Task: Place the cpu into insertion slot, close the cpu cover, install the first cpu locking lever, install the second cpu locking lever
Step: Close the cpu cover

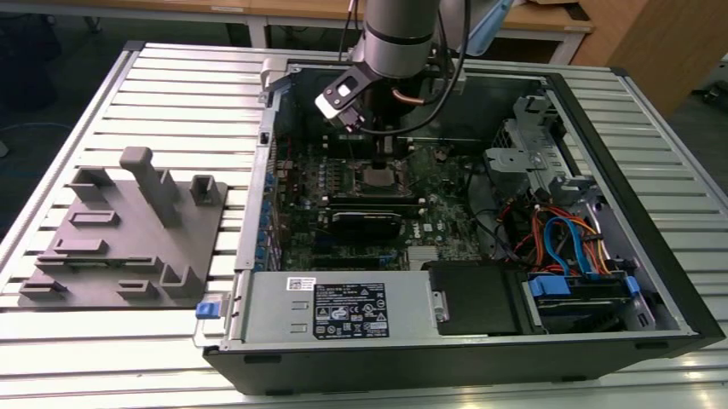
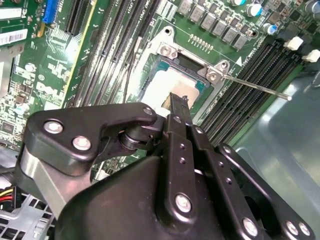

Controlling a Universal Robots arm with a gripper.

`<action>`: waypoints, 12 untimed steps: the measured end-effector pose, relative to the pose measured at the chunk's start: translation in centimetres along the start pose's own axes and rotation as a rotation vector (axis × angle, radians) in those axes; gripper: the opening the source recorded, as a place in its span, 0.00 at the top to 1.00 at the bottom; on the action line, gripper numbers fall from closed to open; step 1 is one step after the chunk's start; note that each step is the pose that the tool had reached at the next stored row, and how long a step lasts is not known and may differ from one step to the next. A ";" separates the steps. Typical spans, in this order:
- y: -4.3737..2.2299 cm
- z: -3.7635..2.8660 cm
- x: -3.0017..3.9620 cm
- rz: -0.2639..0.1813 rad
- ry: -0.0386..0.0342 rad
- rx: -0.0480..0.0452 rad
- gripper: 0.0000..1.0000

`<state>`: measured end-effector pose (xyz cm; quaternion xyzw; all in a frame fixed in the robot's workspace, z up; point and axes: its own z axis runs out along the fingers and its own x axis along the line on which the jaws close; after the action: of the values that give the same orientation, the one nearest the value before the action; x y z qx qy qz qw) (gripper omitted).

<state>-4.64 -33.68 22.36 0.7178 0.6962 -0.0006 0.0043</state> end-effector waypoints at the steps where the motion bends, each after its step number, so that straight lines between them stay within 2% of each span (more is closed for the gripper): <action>1: 0.00 0.00 -0.09 0.000 0.0001 0.0000 0.90; 12: 0.00 -0.19 -0.14 -0.001 0.0000 0.0000 0.90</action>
<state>-4.64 -33.81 22.55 0.7176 0.6964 -0.0006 0.0043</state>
